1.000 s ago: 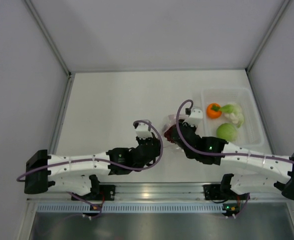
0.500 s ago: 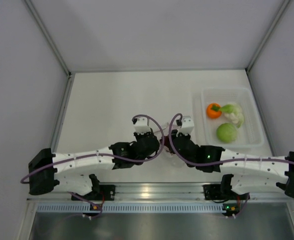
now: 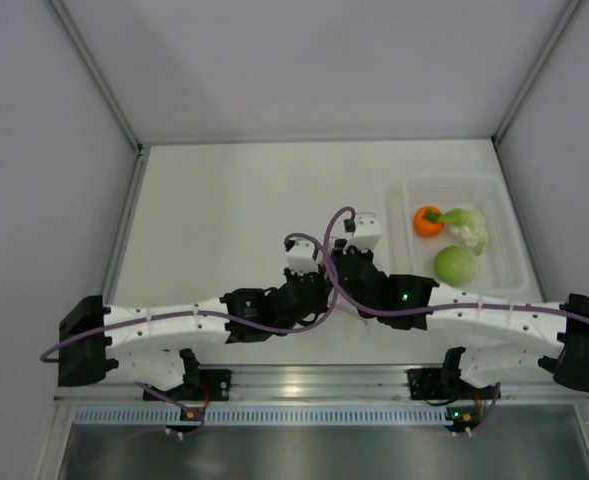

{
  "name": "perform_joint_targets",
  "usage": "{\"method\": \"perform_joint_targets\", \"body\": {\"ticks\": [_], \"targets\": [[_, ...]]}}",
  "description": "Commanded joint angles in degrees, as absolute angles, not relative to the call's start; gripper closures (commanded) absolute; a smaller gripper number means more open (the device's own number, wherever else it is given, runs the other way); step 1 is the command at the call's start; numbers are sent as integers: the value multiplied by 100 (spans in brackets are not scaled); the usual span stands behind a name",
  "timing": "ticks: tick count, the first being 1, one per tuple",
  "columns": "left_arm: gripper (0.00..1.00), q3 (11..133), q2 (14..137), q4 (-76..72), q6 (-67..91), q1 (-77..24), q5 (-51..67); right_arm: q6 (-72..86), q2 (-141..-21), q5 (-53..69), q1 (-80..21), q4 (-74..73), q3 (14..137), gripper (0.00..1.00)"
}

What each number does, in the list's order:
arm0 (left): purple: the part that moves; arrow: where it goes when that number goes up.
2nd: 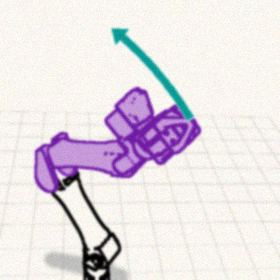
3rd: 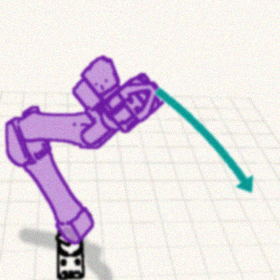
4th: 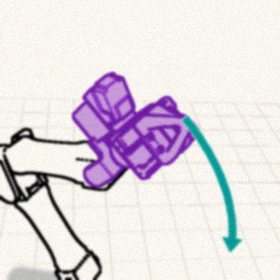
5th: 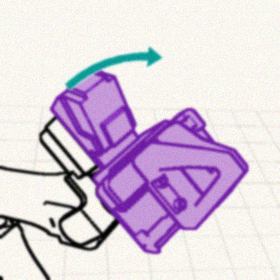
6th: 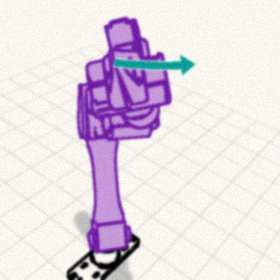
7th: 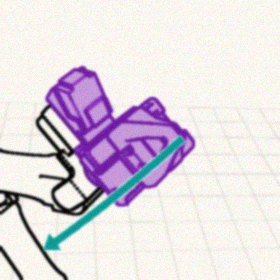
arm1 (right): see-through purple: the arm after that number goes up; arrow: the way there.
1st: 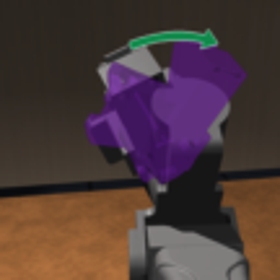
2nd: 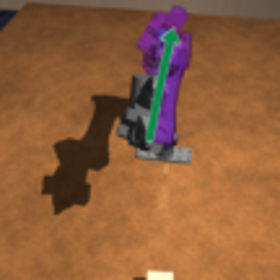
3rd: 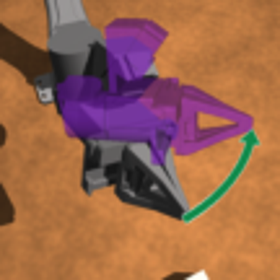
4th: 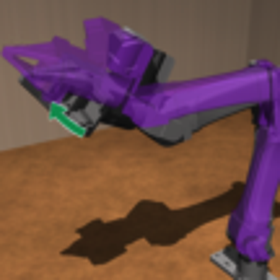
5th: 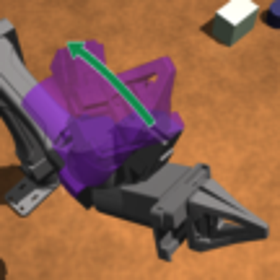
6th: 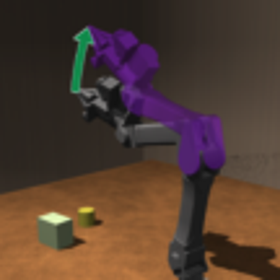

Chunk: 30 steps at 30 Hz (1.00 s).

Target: Open the zip-top bag and remove the fake food

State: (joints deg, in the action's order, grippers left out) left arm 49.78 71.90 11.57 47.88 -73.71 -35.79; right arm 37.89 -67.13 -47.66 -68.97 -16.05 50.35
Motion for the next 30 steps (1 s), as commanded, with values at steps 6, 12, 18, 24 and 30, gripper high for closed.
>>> {"method": "perform_joint_targets", "body": {"ticks": [6,12,18,24,30], "targets": [[100,4659,7005,536,4728,-7638,-3743,3709,-6742,-5036,-6627,-2047,5994,100],[100,4675,6934,1035,5247,-7612,-4587,3797,-6513,-4563,-6645,-2469,5862,100],[100,5018,7356,1292,5396,-7524,-4781,3797,-6442,-4544,-6794,-3294,6353,100],[100,5142,7594,1424,5660,-7444,-4834,3771,-6276,-4571,-6873,-3718,6592,100],[100,5115,7629,1424,5783,-7348,-4729,3560,-5951,-4245,-6882,-3735,6601,100]]}}
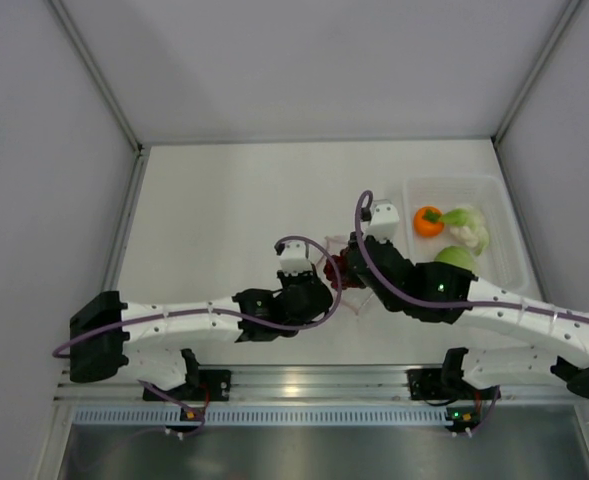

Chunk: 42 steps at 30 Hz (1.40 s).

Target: Open the zip-top bag and remove the fake food

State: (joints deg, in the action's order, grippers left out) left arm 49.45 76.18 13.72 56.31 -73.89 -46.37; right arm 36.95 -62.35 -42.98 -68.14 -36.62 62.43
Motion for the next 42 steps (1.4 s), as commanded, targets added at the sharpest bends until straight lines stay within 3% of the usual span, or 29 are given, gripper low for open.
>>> {"method": "perform_joint_targets", "body": {"ticks": [1,15,29,33,42], "targets": [[100,5115,7612,1424,5783,-7330,-4720,3551,-5898,-4263,-6873,-3735,6601,100],[100,5098,7673,1424,5774,-7198,-4456,3068,-5722,-3252,-6838,-3146,7268,100],[100,4711,7260,1424,5924,-6856,-4192,2558,-5564,-4193,-6592,-4148,8471,100],[100,4606,7119,1424,5941,-6794,-4140,2338,-5589,-3518,-5724,-4350,8753,100],[100,4456,6724,1503,5906,-6697,-4087,1978,-5687,-2252,-2736,-4237,8420,100]]}}
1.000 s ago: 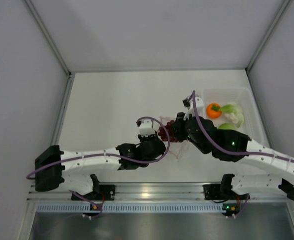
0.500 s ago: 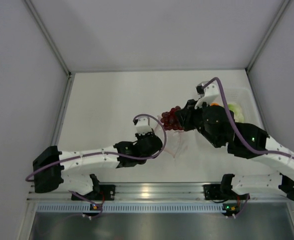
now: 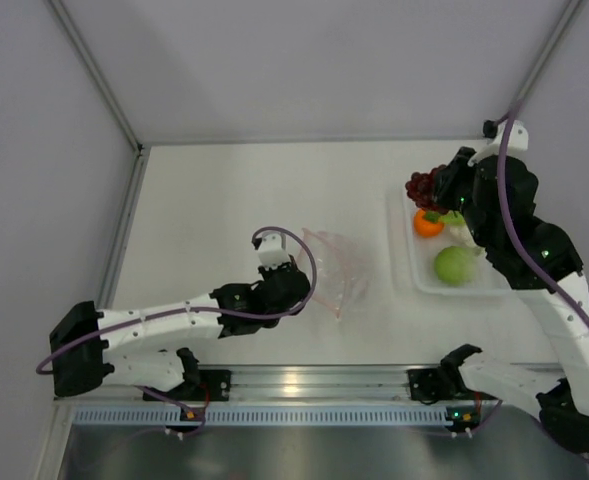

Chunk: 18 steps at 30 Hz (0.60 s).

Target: Open the zip-top bag and remove the fake food

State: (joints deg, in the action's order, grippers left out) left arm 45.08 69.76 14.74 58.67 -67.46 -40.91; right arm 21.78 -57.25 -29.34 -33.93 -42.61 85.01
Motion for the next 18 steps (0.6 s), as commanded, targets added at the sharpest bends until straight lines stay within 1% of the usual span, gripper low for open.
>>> {"method": "perform_joint_targets", "body": {"ticks": [1,5,7,13,18], "targets": [[100,4447,6689,1529,5898,-6671,-4070,1986,-5704,-2259,-2255,-4202,8281,100],[100,4421,6504,1564,5827,-6627,-4025,2012,-5774,-2022,-1311,-3965,7788,100],[100,4403,6399,1599,5783,-6601,-3990,2100,-5809,-1697,-899,-3789,7438,100],[100,4465,6100,1722,5581,-6495,-3736,2522,-5906,-1354,-309,-2840,6322,100],[100,4579,5872,1889,5458,-6495,-3674,2768,-6248,-959,-61,-2391,5828,99]]}}
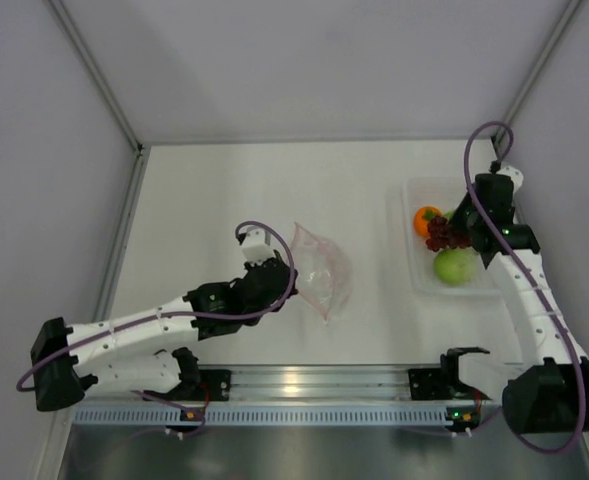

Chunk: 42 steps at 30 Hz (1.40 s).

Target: Open the zip-top bag and remove the fake food

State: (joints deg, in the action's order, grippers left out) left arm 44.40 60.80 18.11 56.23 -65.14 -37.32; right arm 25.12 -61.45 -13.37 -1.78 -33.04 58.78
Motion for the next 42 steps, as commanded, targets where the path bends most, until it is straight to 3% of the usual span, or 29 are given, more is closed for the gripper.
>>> {"method": "perform_joint_targets", "body": {"ticks": [1,4,5,6,10,12,19,22,23,24,34,42], "targets": [[100,4588,5845,1942,5441,-6495,-3674,2777,-6301,-923,-62,-2356,5723,97],[100,4614,5739,2030,5405,-6495,-3683,2786,-6538,-765,210,-2294,5599,86],[100,4632,5713,2065,5379,-6495,-3691,2786,-6600,-695,254,-2303,5590,75],[100,4667,5687,2092,5370,-6495,-3718,2769,-6731,-555,394,-2294,5581,70],[100,4851,5739,2434,5335,-6390,-3727,2707,-6899,-299,755,-2372,5642,61],[100,4878,5748,2522,5265,-6206,-3604,2611,-6847,-517,791,-2469,5695,49],[100,5027,5652,2724,4975,-5564,-3226,2443,-6294,-414,791,-2865,6037,36],[100,5246,5625,2935,4808,-5353,-3190,2338,-5855,-98,791,-2988,6091,15],[100,5317,5634,2996,4703,-5292,-3208,2277,-5671,-27,791,-3014,6117,3],[100,5500,5642,3154,4650,-5187,-3252,2250,-5599,209,791,-3145,6169,0],[100,7213,6476,4262,3613,-4325,-3953,2241,-4808,1204,624,-3392,5986,1],[100,8401,7917,4834,2655,-3481,-4517,2013,-4333,731,18,-3848,5818,1]]}}
